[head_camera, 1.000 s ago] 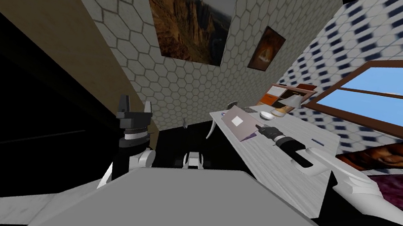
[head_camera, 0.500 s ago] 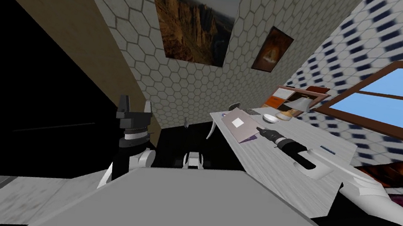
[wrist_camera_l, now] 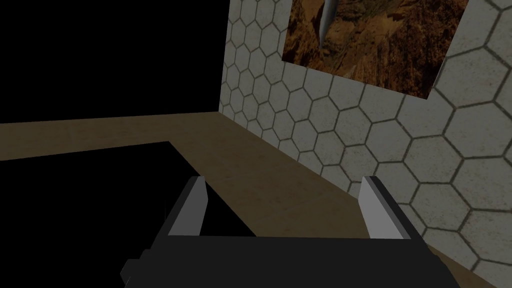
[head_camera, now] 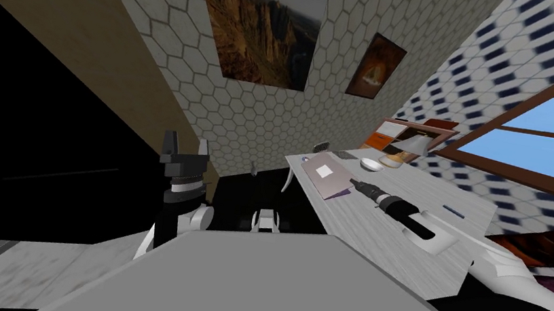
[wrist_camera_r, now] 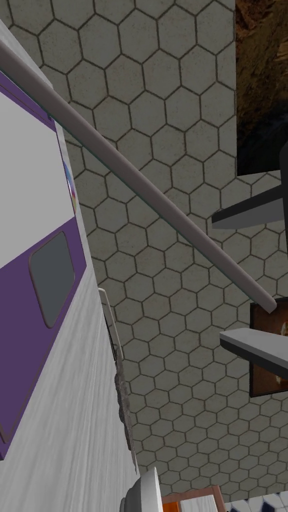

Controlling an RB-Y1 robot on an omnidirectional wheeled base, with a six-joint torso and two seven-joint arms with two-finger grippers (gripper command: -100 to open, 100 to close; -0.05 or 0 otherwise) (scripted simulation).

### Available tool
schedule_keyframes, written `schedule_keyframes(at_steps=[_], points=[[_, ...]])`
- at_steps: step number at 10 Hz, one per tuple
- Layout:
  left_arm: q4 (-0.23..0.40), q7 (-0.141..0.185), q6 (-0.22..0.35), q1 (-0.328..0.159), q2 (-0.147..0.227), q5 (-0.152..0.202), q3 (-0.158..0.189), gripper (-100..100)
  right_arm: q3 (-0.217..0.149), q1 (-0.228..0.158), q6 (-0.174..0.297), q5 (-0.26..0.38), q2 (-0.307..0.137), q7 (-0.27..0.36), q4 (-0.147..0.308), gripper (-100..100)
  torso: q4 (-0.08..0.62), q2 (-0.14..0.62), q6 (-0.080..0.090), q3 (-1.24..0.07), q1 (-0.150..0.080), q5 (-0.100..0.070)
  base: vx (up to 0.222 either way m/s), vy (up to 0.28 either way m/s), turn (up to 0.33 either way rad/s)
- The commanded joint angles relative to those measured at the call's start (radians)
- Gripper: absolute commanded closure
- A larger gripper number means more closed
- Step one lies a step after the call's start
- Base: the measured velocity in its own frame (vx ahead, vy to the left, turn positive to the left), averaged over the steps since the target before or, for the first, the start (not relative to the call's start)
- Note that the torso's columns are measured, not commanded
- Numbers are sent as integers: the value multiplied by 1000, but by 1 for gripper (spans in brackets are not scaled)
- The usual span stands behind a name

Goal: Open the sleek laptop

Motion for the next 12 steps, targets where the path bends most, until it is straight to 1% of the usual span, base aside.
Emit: schedule_keyframes(at_steps=[1,3,4,6,7,8,11,12], points=[[0,0,0,0,0,0,0,0,46,16,-23,-40,-4,-53,-3,100,-1,-1,-1,0,2,1,30,-99,43],[0,0,0,0,0,0,0,0,69,32,-37,-70,-3,-89,-7,100,-1,-3,-3,-2,4,1,35,-110,48],[0,0,0,0,0,0,0,0,43,30,-18,-74,-46,-101,-15,-100,0,-2,-3,-1,4,2,11,-53,-85],[0,0,0,0,0,0,0,0,24,46,-8,-86,-84,-123,-39,-100,7,10,7,5,9,10,12,9,-108],[0,0,0,0,0,0,0,0,15,54,-3,-92,-103,-133,-52,-100,9,14,8,7,8,10,13,17,-89],[0,0,0,0,0,0,0,0,-3,70,7,-103,-141,-155,-76,-100,9,15,8,8,5,9,13,9,-150],[0,0,0,0,0,0,0,0,-31,94,21,-120,-198,-186,-112,-100,8,12,8,6,2,8,9,-3,-88],[0,0,0,0,0,0,0,0,-18,81,19,-117,-189,-179,-100,-100,8,12,8,6,3,9,4,-3,-14]])
